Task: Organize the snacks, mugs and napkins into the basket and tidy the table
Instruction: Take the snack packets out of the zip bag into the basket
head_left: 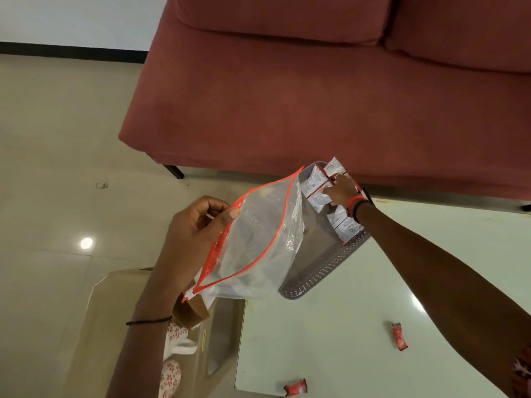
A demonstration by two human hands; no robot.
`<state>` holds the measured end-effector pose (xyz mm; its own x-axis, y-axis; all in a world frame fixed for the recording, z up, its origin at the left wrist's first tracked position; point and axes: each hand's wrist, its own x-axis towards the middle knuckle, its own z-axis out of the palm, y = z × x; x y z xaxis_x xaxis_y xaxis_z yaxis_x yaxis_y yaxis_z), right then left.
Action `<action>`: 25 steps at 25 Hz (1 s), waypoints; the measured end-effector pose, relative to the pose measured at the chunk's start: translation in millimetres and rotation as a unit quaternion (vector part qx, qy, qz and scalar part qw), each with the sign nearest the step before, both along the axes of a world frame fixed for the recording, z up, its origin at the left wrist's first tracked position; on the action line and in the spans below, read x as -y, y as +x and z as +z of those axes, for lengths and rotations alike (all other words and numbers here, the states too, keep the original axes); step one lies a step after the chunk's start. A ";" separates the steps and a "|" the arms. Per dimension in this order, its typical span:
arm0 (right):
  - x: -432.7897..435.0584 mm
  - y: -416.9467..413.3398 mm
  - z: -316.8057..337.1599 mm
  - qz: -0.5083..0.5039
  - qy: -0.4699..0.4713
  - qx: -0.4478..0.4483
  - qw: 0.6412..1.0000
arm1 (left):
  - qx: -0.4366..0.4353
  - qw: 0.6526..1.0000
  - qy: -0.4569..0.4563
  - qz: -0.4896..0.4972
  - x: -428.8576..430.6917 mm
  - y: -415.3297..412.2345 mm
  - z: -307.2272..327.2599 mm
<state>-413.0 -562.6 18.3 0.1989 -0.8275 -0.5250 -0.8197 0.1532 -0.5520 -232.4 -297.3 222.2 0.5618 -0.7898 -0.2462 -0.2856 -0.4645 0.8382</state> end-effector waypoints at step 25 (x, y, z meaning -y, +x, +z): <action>-114.0 -19.2 102.0 0.298 0.098 0.138 0.940 | 0.019 0.999 -0.033 -0.036 4.9 -22.4 15.7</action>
